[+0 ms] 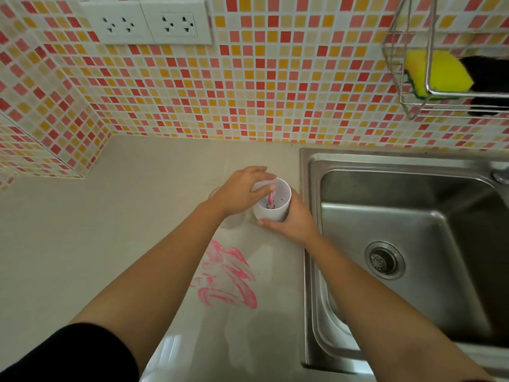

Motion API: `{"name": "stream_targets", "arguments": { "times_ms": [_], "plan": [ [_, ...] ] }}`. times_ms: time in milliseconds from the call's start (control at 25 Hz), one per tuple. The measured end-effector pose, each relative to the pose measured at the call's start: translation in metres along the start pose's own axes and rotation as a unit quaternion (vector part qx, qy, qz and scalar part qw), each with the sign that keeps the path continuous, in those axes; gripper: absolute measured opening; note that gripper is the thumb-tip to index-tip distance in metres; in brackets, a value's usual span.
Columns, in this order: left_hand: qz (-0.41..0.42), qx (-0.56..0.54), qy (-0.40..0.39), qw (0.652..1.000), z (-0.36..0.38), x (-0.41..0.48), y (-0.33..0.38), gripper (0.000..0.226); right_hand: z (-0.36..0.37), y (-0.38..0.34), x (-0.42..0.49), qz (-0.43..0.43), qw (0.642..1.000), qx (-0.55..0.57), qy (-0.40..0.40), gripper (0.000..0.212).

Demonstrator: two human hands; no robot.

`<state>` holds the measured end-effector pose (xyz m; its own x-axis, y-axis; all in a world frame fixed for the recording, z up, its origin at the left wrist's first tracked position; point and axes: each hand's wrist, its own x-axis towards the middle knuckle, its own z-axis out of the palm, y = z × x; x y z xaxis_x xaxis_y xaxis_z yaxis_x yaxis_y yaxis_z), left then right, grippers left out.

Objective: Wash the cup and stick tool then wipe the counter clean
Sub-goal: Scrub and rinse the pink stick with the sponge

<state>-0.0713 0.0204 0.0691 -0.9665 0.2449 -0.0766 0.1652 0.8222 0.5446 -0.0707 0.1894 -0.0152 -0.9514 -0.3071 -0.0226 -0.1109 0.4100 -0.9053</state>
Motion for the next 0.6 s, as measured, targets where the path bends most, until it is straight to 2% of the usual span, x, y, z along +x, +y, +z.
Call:
{"name": "stream_targets", "arguments": {
  "times_ms": [160,400,480,600],
  "plan": [
    [0.017,0.012,-0.010,1.000,0.006,-0.001,0.004,0.032,0.005,0.003,-0.001,0.027,0.999,0.015,-0.007,0.088],
    [0.002,0.064,-0.018,0.998,0.012,-0.003,0.014,0.032,0.001,0.000,0.001,0.027,1.000,0.005,-0.014,0.085],
    [-0.009,0.057,-0.012,0.998,0.012,-0.004,0.017,0.032,0.002,-0.001,0.001,0.029,0.999,0.003,-0.014,0.084],
    [-0.030,0.003,0.003,1.000,0.013,-0.004,0.018,0.020,0.001,0.000,0.000,0.028,0.999,0.004,-0.017,0.085]
  ]
}}
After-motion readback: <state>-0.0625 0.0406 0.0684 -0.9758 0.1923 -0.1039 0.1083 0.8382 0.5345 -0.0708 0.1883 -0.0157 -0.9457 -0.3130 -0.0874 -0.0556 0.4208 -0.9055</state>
